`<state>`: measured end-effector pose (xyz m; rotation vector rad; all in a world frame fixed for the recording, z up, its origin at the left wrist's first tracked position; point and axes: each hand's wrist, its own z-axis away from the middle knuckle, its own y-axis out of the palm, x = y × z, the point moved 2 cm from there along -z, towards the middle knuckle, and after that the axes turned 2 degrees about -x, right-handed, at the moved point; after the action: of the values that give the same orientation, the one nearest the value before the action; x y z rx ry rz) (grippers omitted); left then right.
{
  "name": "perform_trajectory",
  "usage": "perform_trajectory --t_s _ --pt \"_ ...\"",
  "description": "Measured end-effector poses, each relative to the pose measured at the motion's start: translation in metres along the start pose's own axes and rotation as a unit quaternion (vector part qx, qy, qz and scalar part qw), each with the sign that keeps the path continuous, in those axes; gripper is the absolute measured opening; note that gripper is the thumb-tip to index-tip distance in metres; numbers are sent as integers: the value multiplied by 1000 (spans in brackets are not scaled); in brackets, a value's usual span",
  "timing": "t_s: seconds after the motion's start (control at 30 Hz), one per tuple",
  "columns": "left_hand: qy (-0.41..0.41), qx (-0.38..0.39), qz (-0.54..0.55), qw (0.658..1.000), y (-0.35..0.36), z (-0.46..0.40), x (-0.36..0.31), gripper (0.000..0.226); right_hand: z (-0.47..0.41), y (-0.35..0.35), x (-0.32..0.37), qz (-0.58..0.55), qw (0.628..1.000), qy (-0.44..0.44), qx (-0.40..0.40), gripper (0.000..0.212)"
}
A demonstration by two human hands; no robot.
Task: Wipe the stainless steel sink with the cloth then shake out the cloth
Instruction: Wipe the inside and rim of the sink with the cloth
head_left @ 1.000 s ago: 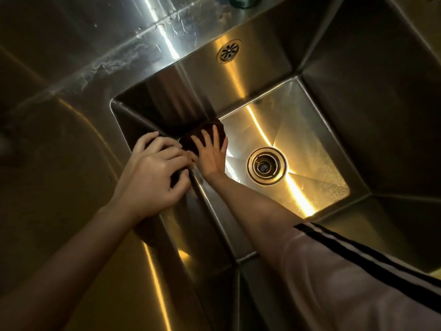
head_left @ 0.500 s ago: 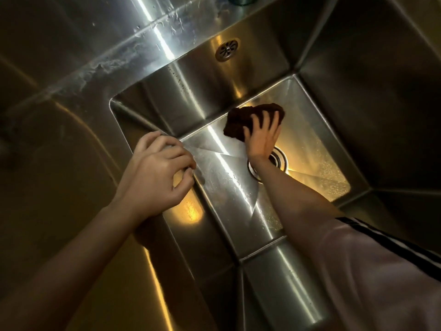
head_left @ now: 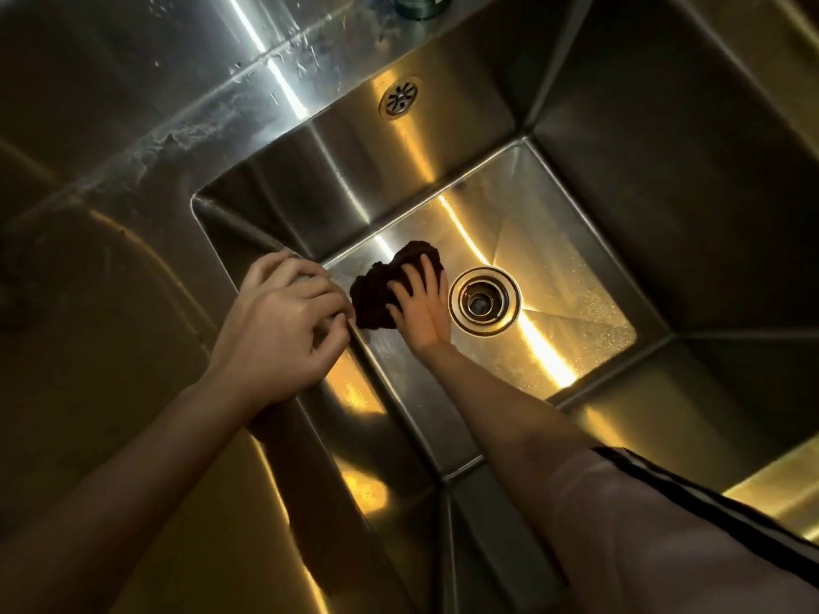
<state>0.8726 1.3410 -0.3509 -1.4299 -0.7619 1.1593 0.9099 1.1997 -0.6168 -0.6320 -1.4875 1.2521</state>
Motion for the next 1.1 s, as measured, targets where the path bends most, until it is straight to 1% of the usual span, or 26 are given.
perform_trajectory --t_s 0.03,0.1,0.2,0.3,0.4,0.47,0.53,0.6,0.67,0.77,0.83,1.0,1.1 --pt "3 -2 4 1000 1 0 1 34 -7 -2 -12 2 1000 -3 -5 37" --pt "4 -7 8 1000 1 1 1 34 -19 -12 -40 4 999 25 -32 38" --pt "2 -9 4 1000 4 0 2 36 -34 -37 -84 10 991 114 -74 36" --pt "4 -9 -3 1000 5 -1 3 36 -38 -60 -128 26 974 212 -81 38" --pt "3 -9 -4 1000 4 -1 3 35 -19 -68 -163 50 951 293 -89 39" --pt "2 -8 -1 1000 4 -1 2 36 4 -65 -173 59 931 347 -98 42" --pt "2 -7 -2 1000 4 -1 1 37 31 -56 -169 47 900 419 -114 44" --pt "1 -3 -2 1000 3 -2 1 36 57 -46 -151 4 857 496 -139 44" --pt "0 -4 -1 1000 3 -2 0 36 75 -34 -125 -36 825 542 -156 43" --pt "-1 -16 11 1000 1 -2 -1 37 82 -27 -101 -69 811 556 -169 46" --pt "0 -25 13 1000 1 -1 -2 37 78 -29 -105 -72 806 559 -182 49" --pt "-4 -36 19 999 2 -1 0 38 69 -47 -160 -36 808 560 -176 59" --pt "-3 -40 14 999 4 -1 1 38 74 -60 -201 -11 801 577 -158 59"
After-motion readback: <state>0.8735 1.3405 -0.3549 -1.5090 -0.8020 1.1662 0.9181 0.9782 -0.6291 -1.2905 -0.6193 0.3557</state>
